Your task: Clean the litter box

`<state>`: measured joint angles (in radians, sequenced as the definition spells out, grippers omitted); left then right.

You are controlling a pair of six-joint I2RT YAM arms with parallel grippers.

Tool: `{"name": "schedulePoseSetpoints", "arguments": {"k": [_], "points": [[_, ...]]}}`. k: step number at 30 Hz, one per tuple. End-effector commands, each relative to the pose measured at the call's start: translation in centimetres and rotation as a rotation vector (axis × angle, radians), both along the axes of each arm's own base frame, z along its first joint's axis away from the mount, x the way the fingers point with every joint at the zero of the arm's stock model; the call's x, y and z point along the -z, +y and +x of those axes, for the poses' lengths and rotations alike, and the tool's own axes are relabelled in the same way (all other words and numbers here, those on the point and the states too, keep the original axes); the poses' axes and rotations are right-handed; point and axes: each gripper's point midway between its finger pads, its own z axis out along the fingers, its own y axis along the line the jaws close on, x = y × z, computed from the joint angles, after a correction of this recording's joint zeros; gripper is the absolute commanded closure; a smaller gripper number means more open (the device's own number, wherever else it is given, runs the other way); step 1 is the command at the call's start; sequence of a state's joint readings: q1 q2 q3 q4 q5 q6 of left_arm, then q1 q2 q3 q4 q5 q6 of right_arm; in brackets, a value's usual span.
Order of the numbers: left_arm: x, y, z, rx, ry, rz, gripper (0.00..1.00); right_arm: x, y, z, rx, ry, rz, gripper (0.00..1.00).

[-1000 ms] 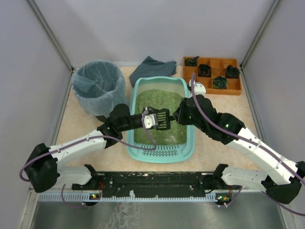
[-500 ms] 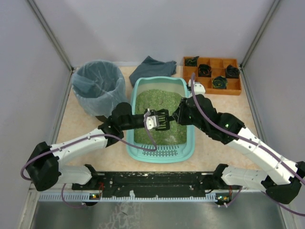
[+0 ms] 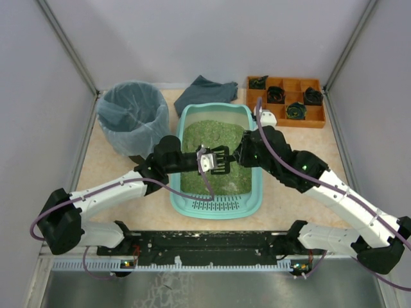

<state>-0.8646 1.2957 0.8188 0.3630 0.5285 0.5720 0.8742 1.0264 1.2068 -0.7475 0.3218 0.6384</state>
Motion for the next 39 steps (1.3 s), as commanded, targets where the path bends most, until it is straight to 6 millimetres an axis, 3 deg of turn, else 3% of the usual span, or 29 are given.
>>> {"name": "schedulePoseSetpoints", "arguments": {"k": [1,2,4,9,20,27,39], "points": [[-1.5,-0.4,0.3,-0.019,0.010,-0.041,1.00,-2.3,0.7,0.2,-0.007,-0.043,0.072,0.68],[-1.5,-0.2,0.5,-0.040,0.030,-0.049,1.00,-2.3,0.5,0.3,0.009,-0.045,0.075,0.60],[-1.7,-0.1,0.7,-0.067,0.046,-0.075,1.00,-2.5,0.1,0.5,0.034,-0.053,0.089,0.53],[-2.3,0.0,0.8,-0.082,0.082,-0.109,1.00,-3.3,0.2,1.3,0.058,-0.097,0.142,0.52],[-2.8,-0.1,1.4,-0.119,0.125,-0.159,1.00,-1.5,2.6,3.7,0.083,-0.107,0.176,0.58],[-2.2,0.2,1.1,-0.121,0.129,-0.158,1.00,-1.0,3.6,4.6,0.079,-0.110,0.178,0.71],[-2.5,0.4,2.4,-0.172,0.201,-0.186,1.00,0.7,3.4,4.2,0.082,-0.078,0.170,0.67]]}}
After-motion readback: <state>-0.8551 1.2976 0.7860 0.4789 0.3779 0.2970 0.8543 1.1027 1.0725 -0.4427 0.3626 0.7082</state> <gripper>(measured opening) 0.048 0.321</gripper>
